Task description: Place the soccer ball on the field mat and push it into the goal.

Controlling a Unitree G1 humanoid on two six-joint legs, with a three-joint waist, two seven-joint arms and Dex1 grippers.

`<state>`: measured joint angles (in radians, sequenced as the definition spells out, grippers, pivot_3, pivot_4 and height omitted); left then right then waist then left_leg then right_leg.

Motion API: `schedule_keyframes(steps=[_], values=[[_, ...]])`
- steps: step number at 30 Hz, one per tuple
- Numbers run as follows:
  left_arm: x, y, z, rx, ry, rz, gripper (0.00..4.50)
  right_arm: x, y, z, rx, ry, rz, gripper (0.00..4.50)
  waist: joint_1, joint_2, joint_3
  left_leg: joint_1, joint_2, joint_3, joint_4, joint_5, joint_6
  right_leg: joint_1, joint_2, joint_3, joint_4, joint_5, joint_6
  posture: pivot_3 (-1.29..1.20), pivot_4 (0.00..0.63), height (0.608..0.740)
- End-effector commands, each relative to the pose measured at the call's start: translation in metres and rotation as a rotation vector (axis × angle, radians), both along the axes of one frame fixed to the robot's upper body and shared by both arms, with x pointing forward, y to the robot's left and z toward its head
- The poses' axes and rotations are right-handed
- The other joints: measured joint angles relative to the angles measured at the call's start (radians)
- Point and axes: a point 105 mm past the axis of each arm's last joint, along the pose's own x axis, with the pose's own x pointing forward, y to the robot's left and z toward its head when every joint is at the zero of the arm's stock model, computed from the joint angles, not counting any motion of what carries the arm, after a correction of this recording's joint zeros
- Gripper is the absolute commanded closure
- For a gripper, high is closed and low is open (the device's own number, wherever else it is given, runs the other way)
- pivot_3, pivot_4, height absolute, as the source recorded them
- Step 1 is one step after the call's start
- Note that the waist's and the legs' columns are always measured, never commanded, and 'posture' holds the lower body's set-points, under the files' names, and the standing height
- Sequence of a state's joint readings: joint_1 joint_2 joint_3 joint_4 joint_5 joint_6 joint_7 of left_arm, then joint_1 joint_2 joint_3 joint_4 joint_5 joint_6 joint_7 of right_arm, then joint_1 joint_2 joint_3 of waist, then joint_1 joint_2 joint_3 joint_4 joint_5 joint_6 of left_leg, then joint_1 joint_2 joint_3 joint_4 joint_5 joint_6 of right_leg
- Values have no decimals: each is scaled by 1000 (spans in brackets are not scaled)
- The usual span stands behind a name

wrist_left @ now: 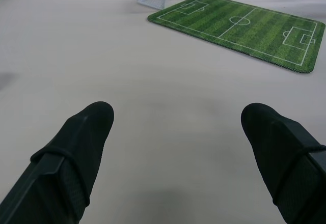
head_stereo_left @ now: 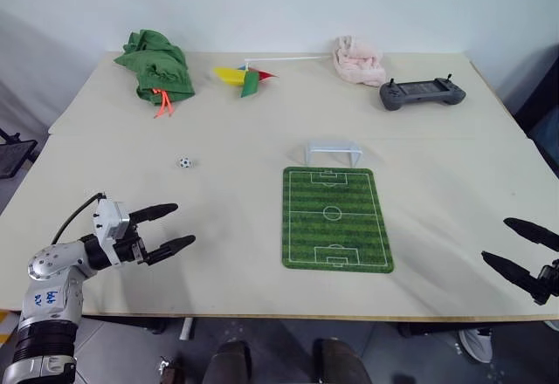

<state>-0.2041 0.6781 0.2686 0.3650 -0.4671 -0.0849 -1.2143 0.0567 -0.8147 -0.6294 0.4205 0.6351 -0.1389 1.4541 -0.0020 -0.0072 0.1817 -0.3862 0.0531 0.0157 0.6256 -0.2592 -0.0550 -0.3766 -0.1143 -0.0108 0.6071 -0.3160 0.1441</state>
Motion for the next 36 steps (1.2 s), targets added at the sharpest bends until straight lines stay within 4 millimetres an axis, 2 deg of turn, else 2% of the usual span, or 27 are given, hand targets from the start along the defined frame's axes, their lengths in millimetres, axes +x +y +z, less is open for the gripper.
schedule_keyframes(steps=[1, 11, 18, 24, 31, 35, 36], values=[[3, 1, 12, -3, -47, 19, 22, 1, 1, 11, -28, -31, 12, 0, 0, 0, 0, 0, 0, 0, 0, 0, 0, 0, 0, 0, 0, 0, 0, 0, 150, 740], [15, 6, 27, -4, -45, 139, 22, 3, 3, 17, -6, -31, 29, 0, 0, 0, 0, 0, 0, 0, 0, 0, 0, 0, 0, 0, 0, 0, 0, 0, 150, 740], [17, 5, 42, -24, -91, 157, 22, 5, 10, 28, 64, -58, 79, 0, 0, 0, 0, 0, 0, 0, 0, 0, 0, 0, 0, 0, 0, 0, 0, 0, 150, 740], [22, 8, 49, -24, -114, 195, 22, 8, 13, 28, 71, -63, 83, 0, 0, 0, 0, 0, 0, 0, 0, 0, 0, 0, 0, 0, 0, 0, 0, 0, 150, 740], [32, 26, 58, -9, -111, 406, 22, 8, 12, 28, 62, -71, 70, 0, 0, 0, 0, 0, 0, 0, 0, 0, 0, 0, 0, 0, 0, 0, 0, 0, 150, 740], [48, 33, 71, -60, -132, 517, 22, 8, 16, 32, 70, -84, 88, 0, 0, 0, 0, 0, 0, 0, 1, 0, 0, 0, 0, 0, 1, 0, 1, 0, 150, 740], [57, 37, 73, -50, -124, 562, 22, 9, 17, 33, 70, -90, 92, 0, 2, 0, 0, 0, 0, 0, 1, 0, 0, 0, 0, 0, 1, 0, 1, 0, 150, 740]])
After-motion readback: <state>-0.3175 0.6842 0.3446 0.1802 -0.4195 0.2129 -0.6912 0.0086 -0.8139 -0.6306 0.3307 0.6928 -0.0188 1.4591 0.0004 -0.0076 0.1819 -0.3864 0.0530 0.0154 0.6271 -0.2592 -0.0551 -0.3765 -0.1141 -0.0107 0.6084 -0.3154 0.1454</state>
